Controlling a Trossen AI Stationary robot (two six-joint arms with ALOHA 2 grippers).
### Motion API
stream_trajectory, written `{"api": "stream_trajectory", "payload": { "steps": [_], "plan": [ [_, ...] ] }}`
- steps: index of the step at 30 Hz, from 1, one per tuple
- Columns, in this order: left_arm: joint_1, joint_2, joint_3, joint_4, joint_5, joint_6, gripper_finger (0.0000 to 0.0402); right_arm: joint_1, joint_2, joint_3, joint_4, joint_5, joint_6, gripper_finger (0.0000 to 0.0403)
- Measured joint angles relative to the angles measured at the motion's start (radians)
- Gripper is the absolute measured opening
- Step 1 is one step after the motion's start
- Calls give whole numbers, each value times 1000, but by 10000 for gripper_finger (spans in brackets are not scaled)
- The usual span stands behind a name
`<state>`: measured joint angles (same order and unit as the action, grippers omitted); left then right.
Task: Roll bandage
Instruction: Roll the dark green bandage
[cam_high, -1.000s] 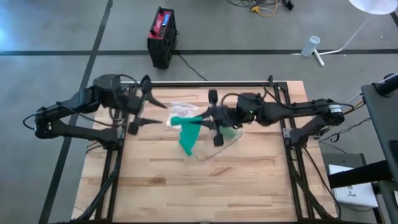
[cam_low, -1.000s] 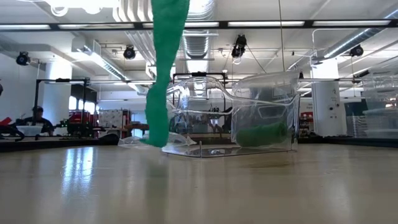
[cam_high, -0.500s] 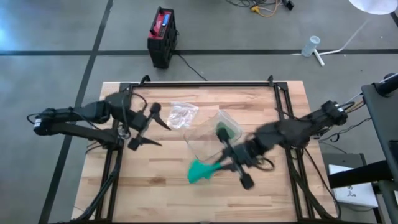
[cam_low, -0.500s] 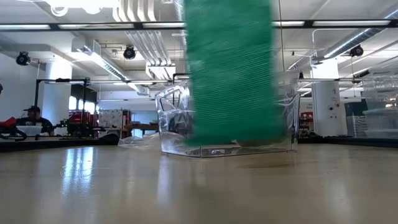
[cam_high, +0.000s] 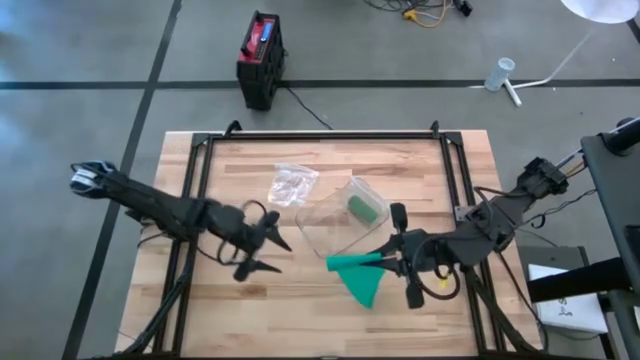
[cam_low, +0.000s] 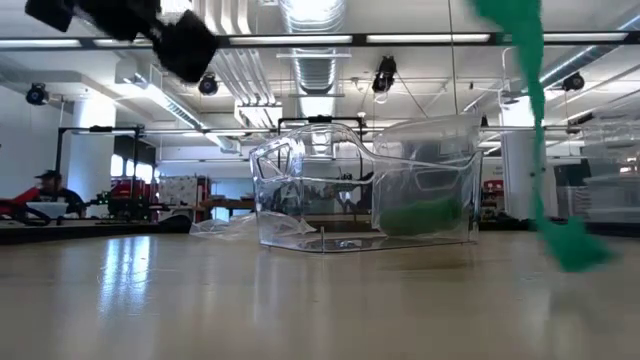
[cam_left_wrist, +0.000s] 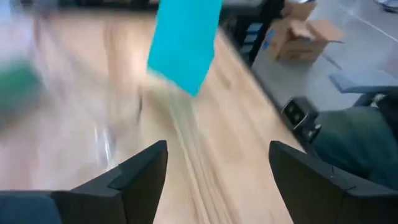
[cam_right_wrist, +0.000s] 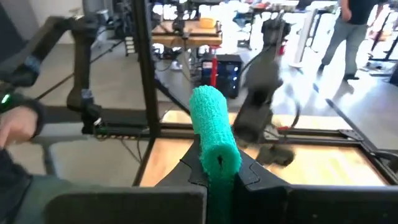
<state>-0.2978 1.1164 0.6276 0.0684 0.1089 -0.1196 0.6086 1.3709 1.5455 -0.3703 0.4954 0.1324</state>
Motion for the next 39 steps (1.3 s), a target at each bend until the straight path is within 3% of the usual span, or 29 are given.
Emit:
{"api": "stream_trajectory", "payload": {
  "steps": [4,8,12,16,22,25,29,33,39],
  "plan": [
    [-11,113,-22,8,-18,-168,262,0,5,0,33,7,-1,3],
    [12,260,-27,130,-41,-185,247,0,14,0,69,9,-17,3],
    [70,412,43,272,-48,-113,229,0,18,0,72,4,-12,3],
    [153,533,175,299,-45,-17,213,0,26,-1,65,0,-3,3],
    [277,625,365,391,-52,92,200,0,53,-2,8,-5,0,3],
    [310,606,409,392,0,121,201,0,65,-4,6,-5,-12,3],
    [316,491,372,396,57,155,207,7,84,-4,25,-6,-76,3],
    [282,321,249,439,57,168,210,3,113,-8,120,-19,-193,3],
    [178,22,9,578,63,167,206,-87,159,-14,331,-190,-342,3]
  ]
}}
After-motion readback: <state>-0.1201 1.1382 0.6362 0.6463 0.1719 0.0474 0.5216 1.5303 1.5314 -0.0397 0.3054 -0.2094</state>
